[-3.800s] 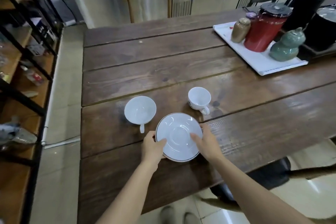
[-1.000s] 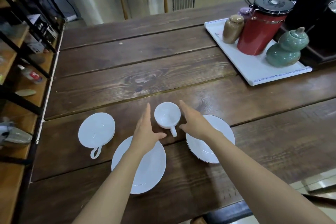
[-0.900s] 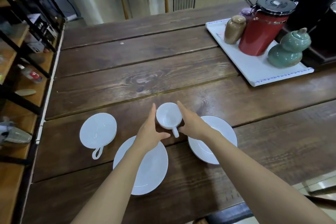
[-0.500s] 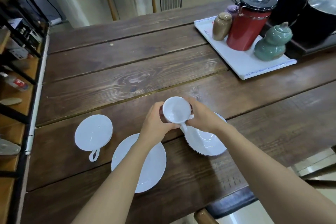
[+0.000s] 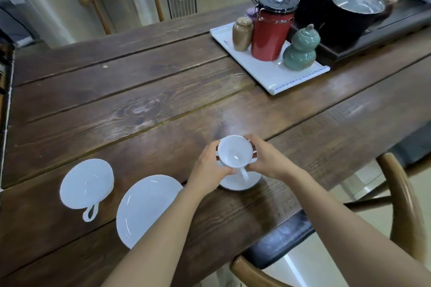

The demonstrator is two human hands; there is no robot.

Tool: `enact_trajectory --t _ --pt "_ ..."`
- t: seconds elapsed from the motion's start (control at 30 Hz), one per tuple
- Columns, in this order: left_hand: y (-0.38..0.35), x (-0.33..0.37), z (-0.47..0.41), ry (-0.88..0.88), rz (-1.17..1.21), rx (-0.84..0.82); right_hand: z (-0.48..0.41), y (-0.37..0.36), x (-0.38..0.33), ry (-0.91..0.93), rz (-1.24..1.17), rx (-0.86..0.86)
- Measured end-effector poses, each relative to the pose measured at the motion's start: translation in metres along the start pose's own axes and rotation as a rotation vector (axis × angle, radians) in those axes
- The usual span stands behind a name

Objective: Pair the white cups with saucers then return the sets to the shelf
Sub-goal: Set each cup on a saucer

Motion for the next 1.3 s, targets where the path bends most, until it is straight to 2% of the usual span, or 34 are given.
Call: enact_trajectory --t 0.27,0.43,0.6,0.8,0.97,1.1,1.3 --pt "-0.01 0.0 0.003 0.046 -0.055 -0.006 -0.001 -0.001 0.012 -0.038 0.055 -0.021" --pt "0.005 0.01 0.007 -0.01 -0.088 -0.059 -0.001 0.018 0.004 -0.052 0.231 -0.06" --pt "0.056 0.004 0.022 0.006 -0.175 0.064 -0.01 0.024 -0.034 -0.009 0.352 -0.042" --pt "0.142 -0.036 0.07 0.077 -0.136 0.307 -0.029 -0.044 -0.104 0.183 0.355 -0.172" --pt "0.204 -0.091 0.12 0.25 -0.1 0.515 -0.041 -0.12 -0.152 0.296 0.343 -0.283" --pt "0.223 -0.134 0.145 0.392 -0.031 0.501 -0.046 -0.17 -0.176 0.282 0.307 -0.348" --pt "0.219 -0.171 0.142 0.427 -0.031 0.346 -0.049 -0.212 -0.192 0.183 0.235 -0.343"
Point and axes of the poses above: each hand's wrist, its own z-axis away from the middle knuckle, its own y-axis out of the back of the hand, x = y × z, the point moved 2 cm from there along -z, towards the middle knuckle
